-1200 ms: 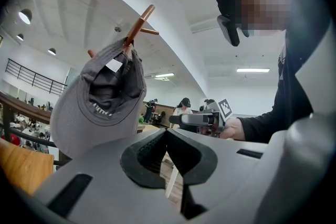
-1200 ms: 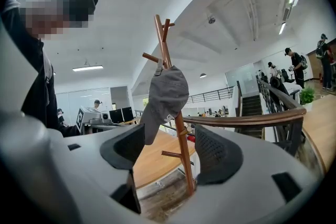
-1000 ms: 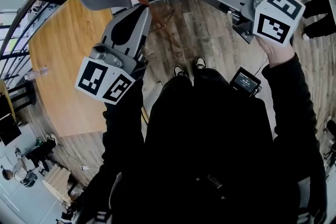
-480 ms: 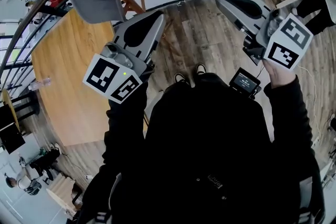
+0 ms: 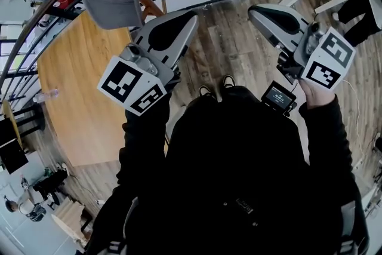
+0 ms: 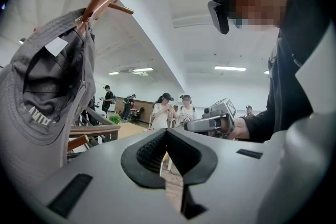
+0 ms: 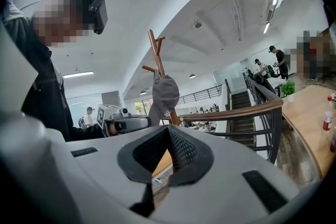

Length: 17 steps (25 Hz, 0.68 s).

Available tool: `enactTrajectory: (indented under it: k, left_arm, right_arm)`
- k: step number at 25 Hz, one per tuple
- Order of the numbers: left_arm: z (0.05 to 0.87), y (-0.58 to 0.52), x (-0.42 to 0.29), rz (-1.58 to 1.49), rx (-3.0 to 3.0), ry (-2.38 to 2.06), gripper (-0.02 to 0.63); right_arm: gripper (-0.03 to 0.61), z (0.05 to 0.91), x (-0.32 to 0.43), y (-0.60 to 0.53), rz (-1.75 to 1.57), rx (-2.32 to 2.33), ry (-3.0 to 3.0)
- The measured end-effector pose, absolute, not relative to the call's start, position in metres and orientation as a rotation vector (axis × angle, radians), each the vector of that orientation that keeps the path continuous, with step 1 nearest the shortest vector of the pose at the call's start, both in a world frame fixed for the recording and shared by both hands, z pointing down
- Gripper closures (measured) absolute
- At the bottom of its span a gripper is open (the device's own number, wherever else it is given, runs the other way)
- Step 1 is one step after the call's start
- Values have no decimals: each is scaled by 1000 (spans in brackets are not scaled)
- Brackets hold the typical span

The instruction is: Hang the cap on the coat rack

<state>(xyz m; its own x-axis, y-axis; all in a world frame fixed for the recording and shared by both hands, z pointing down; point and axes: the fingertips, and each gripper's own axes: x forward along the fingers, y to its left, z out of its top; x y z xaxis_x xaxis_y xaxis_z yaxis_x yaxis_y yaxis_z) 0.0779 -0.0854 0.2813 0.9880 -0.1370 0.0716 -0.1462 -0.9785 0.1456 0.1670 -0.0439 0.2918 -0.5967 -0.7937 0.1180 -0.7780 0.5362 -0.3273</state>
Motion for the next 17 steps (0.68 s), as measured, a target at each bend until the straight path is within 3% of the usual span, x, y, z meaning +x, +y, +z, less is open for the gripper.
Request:
enactTrajectory:
  k: [17]
  left_arm:
    - [279,-68,90,76,2968,-197,609]
  right_arm:
    - [561,279,159,-44,-549,-1341,2728]
